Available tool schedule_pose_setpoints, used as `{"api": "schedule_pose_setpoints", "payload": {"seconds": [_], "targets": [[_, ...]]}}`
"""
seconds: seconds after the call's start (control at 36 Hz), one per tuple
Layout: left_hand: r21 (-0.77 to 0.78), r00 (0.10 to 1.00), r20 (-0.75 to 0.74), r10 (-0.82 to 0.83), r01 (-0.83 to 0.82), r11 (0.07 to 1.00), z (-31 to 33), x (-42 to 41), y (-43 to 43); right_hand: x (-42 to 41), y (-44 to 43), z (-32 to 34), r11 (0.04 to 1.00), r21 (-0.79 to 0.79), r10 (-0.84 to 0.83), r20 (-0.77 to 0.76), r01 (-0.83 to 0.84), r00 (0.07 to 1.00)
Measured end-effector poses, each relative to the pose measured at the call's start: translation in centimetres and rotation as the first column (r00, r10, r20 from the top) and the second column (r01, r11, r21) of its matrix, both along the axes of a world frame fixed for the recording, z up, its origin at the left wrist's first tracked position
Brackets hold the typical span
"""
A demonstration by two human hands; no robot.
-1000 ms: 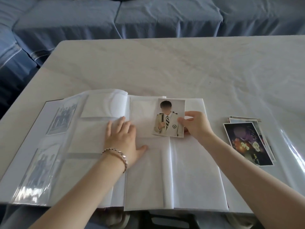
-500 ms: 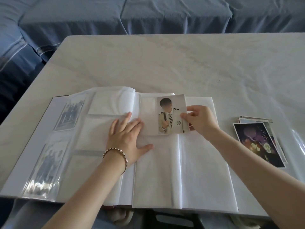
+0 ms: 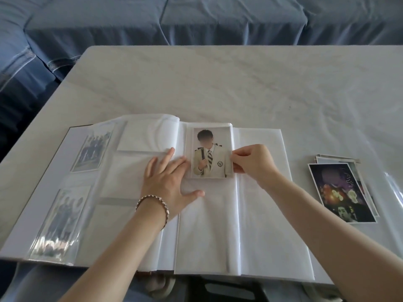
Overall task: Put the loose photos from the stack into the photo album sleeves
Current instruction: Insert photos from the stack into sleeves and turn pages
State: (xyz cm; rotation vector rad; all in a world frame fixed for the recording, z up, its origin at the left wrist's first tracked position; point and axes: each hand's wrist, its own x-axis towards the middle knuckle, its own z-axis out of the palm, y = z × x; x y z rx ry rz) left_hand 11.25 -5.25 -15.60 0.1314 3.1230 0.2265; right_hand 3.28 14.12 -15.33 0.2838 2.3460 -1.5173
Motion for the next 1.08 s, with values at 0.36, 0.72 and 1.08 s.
{"api": "schedule_pose_setpoints", "payload": {"seconds": [0.36, 0.72, 1.08], "targets": [[0.006, 1.0, -0.001, 0.008, -0.008, 1.0, -0.1, -0.1, -0.1, 0.0, -0.9, 1.2, 0.99, -0.144, 0.014, 0.108, 0.002, 0.994], [0.028, 1.0, -0.012, 0.0, 0.001, 1.0, -0.4, -0.1, -0.2, 1.1, -1.5, 0.1, 0.991, 0.008, -0.133, -0.091, 0.134, 0.987], [0.002, 1.0, 0.03, -0.005, 0.005, 1.0, 0.0, 0.0, -0.2, 2.0, -0.2, 1.0, 0.995, 0.09, 0.052, -0.207, -0.034, 0.977]]}}
